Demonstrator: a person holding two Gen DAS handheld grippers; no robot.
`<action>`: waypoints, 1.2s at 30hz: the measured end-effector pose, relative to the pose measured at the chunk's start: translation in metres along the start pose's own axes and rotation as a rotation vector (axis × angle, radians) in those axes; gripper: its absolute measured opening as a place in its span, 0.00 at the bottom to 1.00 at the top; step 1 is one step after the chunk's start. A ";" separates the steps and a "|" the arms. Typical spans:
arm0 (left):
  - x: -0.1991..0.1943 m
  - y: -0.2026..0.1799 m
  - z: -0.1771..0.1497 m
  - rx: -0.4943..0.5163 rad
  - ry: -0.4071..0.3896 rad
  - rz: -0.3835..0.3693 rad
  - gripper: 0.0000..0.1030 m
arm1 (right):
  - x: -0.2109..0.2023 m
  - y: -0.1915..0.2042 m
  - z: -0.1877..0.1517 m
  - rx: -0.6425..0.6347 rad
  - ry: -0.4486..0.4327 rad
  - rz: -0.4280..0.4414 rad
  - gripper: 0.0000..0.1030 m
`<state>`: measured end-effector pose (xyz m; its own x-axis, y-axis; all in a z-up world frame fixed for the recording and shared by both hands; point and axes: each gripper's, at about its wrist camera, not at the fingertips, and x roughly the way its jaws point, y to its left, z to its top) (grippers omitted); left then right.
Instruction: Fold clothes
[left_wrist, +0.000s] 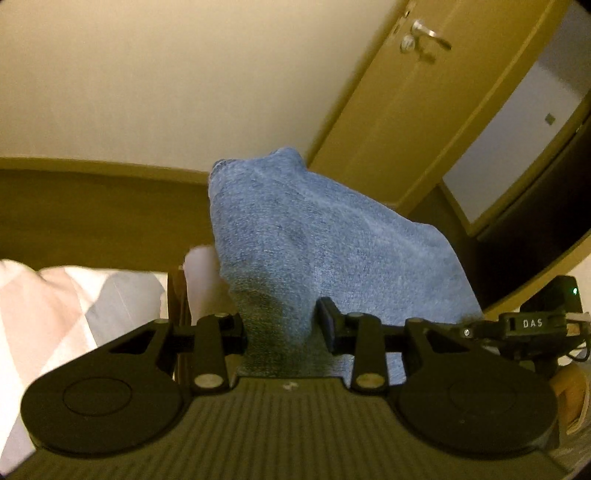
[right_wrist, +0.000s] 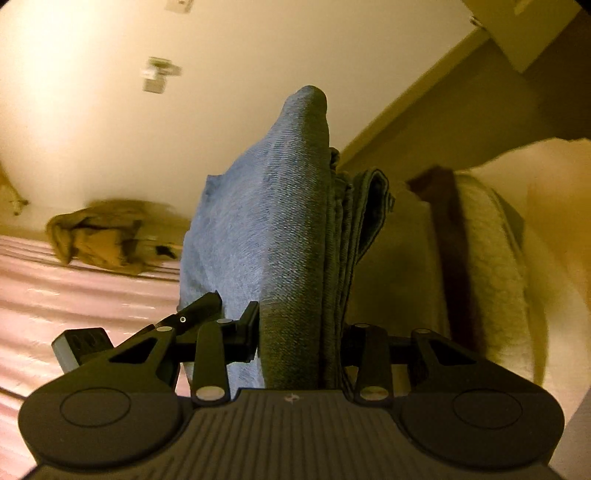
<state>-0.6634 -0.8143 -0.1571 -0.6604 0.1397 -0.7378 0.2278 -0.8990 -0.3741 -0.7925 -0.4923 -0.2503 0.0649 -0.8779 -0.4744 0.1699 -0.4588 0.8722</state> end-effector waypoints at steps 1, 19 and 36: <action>0.007 0.005 -0.004 -0.002 0.011 0.003 0.32 | 0.005 -0.002 -0.005 -0.004 0.005 -0.017 0.36; -0.061 -0.030 -0.047 0.052 -0.349 0.288 0.27 | -0.040 0.073 0.005 -0.837 -0.103 -0.287 0.54; 0.035 -0.027 -0.108 0.141 -0.378 0.299 0.28 | 0.049 0.012 -0.009 -1.249 -0.081 -0.214 0.90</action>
<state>-0.6149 -0.7405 -0.2339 -0.7996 -0.2697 -0.5366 0.3654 -0.9275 -0.0783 -0.7784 -0.5400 -0.2638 -0.1305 -0.8287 -0.5442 0.9806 -0.1891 0.0527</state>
